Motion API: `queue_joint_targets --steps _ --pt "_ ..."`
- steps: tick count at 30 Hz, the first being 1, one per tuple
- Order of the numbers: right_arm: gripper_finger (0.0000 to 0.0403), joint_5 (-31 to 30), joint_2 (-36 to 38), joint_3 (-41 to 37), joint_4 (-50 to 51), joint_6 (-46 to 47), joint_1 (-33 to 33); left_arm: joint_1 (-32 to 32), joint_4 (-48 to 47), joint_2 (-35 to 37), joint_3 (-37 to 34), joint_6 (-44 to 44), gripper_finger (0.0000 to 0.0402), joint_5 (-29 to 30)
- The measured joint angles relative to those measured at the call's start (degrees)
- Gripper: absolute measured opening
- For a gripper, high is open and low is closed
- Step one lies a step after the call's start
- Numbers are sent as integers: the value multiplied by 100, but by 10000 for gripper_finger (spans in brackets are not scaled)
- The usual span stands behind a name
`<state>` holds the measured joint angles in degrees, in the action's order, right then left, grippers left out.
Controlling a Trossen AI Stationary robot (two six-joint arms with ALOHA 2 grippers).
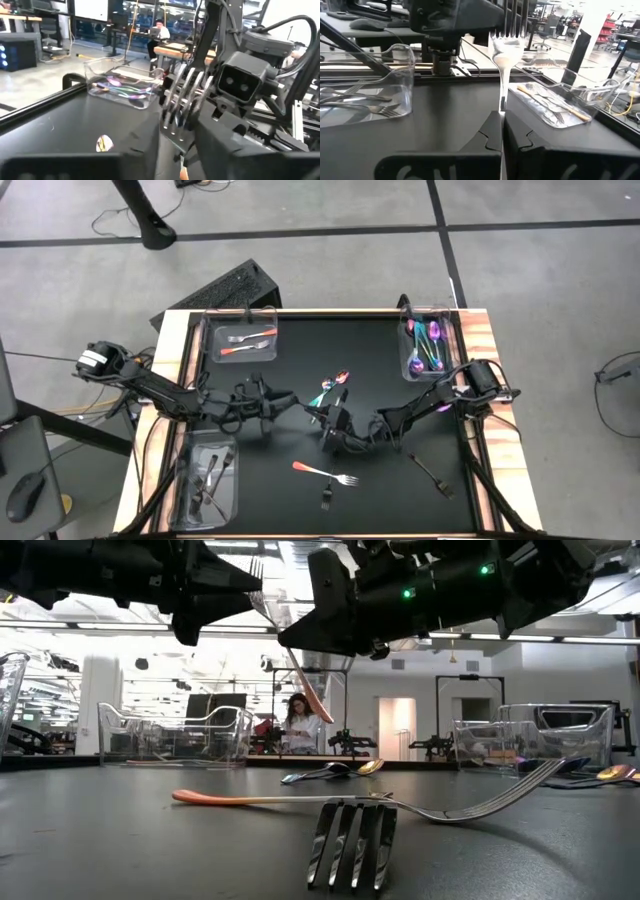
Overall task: Sort silverware by color (type)
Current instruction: Put the orange fork into the top left transparent bin
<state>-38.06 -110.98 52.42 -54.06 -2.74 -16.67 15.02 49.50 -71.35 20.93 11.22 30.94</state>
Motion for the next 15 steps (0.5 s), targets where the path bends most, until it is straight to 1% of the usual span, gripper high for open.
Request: queue_joint_targets --steps 3,4,5,11,15 --pt "18 -10 0 0 -8 9 0 -29 -9 0 0 -77 36 49" --pt "22 21 0 0 -13 34 -4 -32 -14 0 0 -146 19 106" --pt "27 31 0 6 -5 107 -11 -32 -31 0 0 -177 12 149" --pt "48 42 2 7 60 446 -27 -28 -225 5 0 -497 1 431" --pt "55 76 54 2 18 616 -155 -36 -725 138 0 -606 0 494"
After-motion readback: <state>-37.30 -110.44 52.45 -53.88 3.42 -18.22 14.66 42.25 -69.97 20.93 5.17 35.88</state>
